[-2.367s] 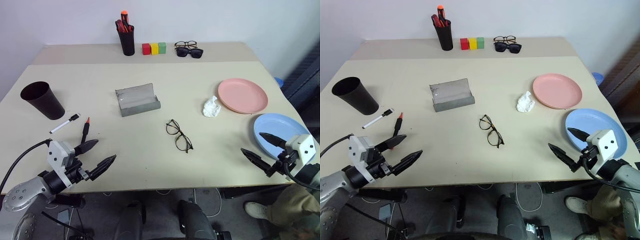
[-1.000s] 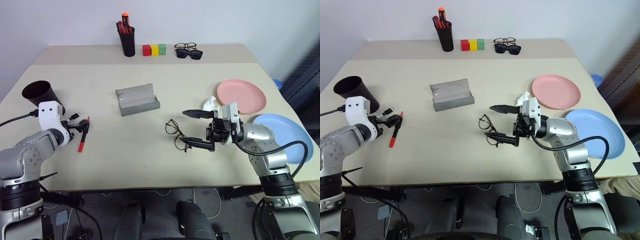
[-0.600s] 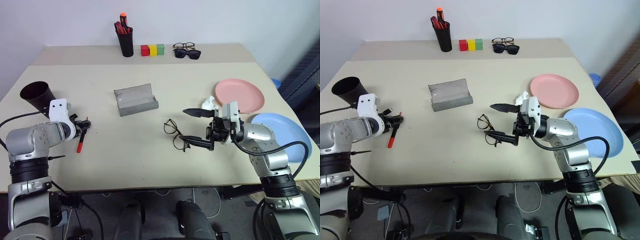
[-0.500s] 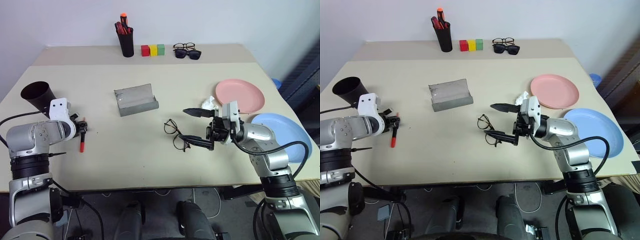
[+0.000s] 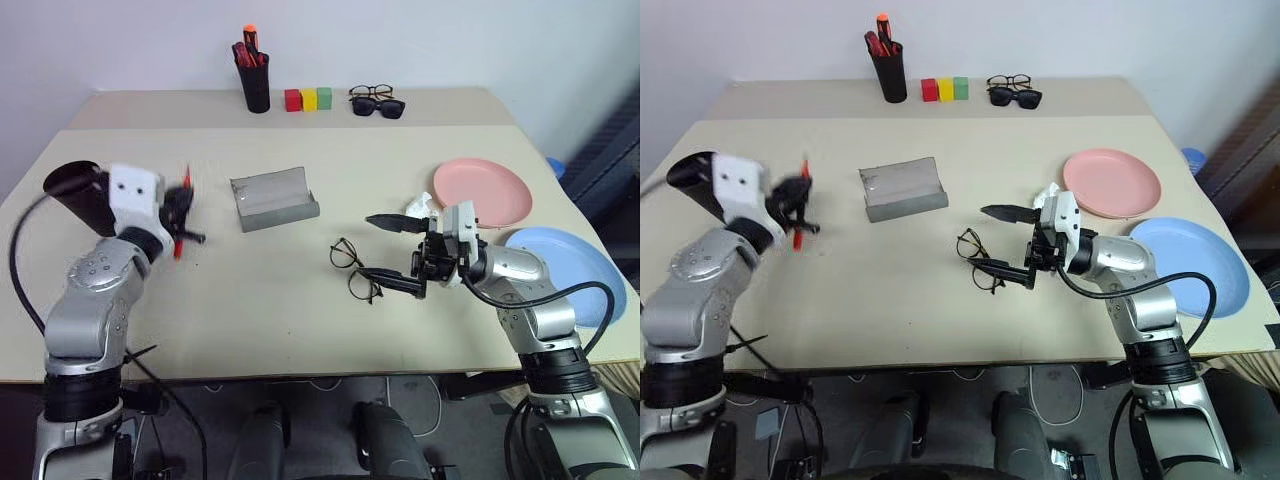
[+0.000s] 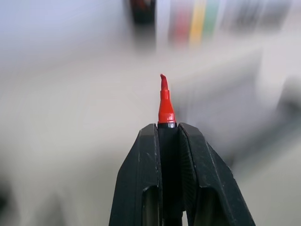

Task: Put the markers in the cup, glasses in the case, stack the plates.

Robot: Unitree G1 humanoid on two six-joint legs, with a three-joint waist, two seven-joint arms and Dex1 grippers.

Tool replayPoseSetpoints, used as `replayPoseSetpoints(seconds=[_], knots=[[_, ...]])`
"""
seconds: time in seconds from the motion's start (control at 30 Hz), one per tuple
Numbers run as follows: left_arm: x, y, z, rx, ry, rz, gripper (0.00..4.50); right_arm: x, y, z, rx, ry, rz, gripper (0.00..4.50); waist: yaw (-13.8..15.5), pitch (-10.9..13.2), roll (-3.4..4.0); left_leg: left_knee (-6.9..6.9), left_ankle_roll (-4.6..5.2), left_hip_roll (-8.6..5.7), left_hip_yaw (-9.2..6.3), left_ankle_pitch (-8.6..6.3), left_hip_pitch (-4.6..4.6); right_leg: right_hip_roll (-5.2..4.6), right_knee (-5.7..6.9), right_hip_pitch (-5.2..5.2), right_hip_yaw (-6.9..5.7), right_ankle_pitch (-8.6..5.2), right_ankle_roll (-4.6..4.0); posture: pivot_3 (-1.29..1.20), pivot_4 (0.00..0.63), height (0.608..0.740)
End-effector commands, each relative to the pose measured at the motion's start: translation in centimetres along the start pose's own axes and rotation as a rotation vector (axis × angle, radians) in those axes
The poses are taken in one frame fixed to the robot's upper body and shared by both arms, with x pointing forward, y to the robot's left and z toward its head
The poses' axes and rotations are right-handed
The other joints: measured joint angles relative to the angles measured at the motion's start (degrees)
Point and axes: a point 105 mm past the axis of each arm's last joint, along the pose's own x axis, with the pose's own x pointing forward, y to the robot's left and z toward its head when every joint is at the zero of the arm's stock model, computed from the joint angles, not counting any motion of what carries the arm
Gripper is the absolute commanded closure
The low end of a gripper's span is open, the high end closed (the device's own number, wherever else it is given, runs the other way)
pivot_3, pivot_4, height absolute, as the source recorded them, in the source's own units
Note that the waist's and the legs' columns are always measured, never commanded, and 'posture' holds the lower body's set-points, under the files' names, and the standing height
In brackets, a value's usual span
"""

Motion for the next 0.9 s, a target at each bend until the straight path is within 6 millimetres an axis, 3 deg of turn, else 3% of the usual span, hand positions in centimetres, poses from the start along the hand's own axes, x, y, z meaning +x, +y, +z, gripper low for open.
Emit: replayPoseSetpoints(seconds=[0.03,0.17,0.3,0.47,0.7,0.9], knots=[[0.9,5.4,1.3,0.065,-0.077,0.337,4.49,0.9,-0.3,0.7,-0.045,-0.036,0.024,0.0,0.0,0.0,0.01,0.02,0.0,0.0,0.0,0.0,0.01,0.02,0.01,0.01,0.0,0.0,-0.01,0.0,0.15,0.74],[2.2,8.1,3.3,0.175,-0.2,0.474,4.49,1.5,-0.9,0.5,-0.051,-0.047,0.032,0.0,-0.1,0.0,-0.04,0.06,0.03,-0.01,-0.01,0.01,-0.01,0.05,0.01,0.05,0.0,0.0,0.14,0.0,0.15,0.74],[3.0,11.9,3.9,0.3,-0.24,0.637,4.49,1.8,-1.3,0.4,-0.062,-0.054,0.031,0.0,-0.1,0.0,-0.08,0.07,0.03,-0.03,-0.03,0.01,-0.18,0.07,0.08,-0.12,-0.02,0.13,0.41,0.0,0.15,0.74],[3.4,14.9,2.9,0.384,-0.216,0.749,4.49,1.7,-1.4,0.4,-0.07,-0.057,0.019,0.0,-0.1,0.0,-0.08,0.06,0.03,-0.03,-0.01,0.01,-0.17,0.06,0.1,-0.13,-0.03,0.22,0.58,0.0,0.15,0.74],[3.1,15.6,-0.4,0.458,-0.125,0.843,4.49,1.4,-1.4,0.3,-0.063,-0.06,-0.012,0.0,0.0,0.0,-0.09,0.06,0.02,-0.03,0.0,0.01,-0.18,0.06,0.1,-0.13,-0.04,0.24,0.62,0.0,0.15,0.74],[4.4,14.1,-1.5,0.441,-0.096,0.839,4.49,1.0,-1.5,0.4,-0.064,-0.051,-0.02,0.0,0.1,0.1,-0.19,0.08,0.0,-0.03,0.01,0.02,-0.21,0.06,0.09,-0.14,-0.06,0.26,0.66,0.0,0.15,0.74]])
